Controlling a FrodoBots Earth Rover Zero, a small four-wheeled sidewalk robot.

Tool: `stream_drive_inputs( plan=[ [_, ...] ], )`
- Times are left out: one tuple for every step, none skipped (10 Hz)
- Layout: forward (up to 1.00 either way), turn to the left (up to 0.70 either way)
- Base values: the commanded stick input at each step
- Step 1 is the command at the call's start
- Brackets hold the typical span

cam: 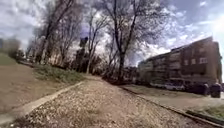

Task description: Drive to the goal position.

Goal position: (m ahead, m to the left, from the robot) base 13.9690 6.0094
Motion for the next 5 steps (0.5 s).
stream_drive_inputs(
  plan=[
    [0.7,-0.35],
    [0.7,-0.35],
    [0.7,-0.24],
    [0.7,0.0],
    [0.7,0.0]
  ],
)
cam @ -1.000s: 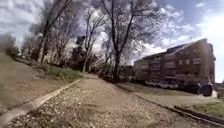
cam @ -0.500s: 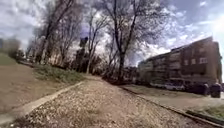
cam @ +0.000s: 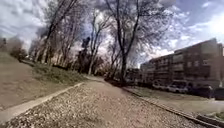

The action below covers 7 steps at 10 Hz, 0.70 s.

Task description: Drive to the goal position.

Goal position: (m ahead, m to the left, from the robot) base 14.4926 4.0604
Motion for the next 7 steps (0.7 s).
stream_drive_inputs(
  plan=[
    [0.7,0.0],
    [0.7,0.0],
    [0.7,0.0],
    [0.7,0.0],
    [0.7,0.0],
    [0.7,0.0],
    [0.7,0.0]
  ],
)
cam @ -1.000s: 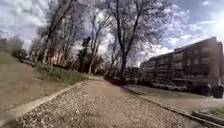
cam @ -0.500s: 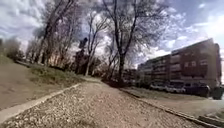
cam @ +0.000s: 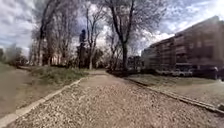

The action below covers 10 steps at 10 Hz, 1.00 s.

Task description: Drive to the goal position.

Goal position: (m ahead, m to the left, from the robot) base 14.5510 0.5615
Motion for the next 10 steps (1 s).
stream_drive_inputs(
  plan=[
    [0.7,-0.04],
    [0.7,-0.11],
    [0.7,-0.17],
    [0.7,-0.24],
    [0.7,-0.31],
    [0.7,-0.35],
    [0.7,-0.32],
    [0.7,-0.15],
    [0.7,0.0],
    [0.7,0.0]
  ],
)
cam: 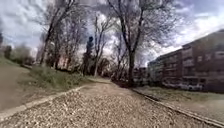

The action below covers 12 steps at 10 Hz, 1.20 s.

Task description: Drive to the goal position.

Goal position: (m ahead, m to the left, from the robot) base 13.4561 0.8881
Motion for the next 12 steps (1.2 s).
stream_drive_inputs(
  plan=[
    [0.7,0.0],
    [0.7,0.0],
    [0.7,0.0],
    [0.7,0.0],
    [0.7,0.0],
    [0.7,0.0],
    [0.7,-0.04],
    [0.7,-0.17],
    [0.7,-0.29],
    [0.7,-0.35],
    [0.7,-0.35],
    [0.7,-0.19]
  ],
)
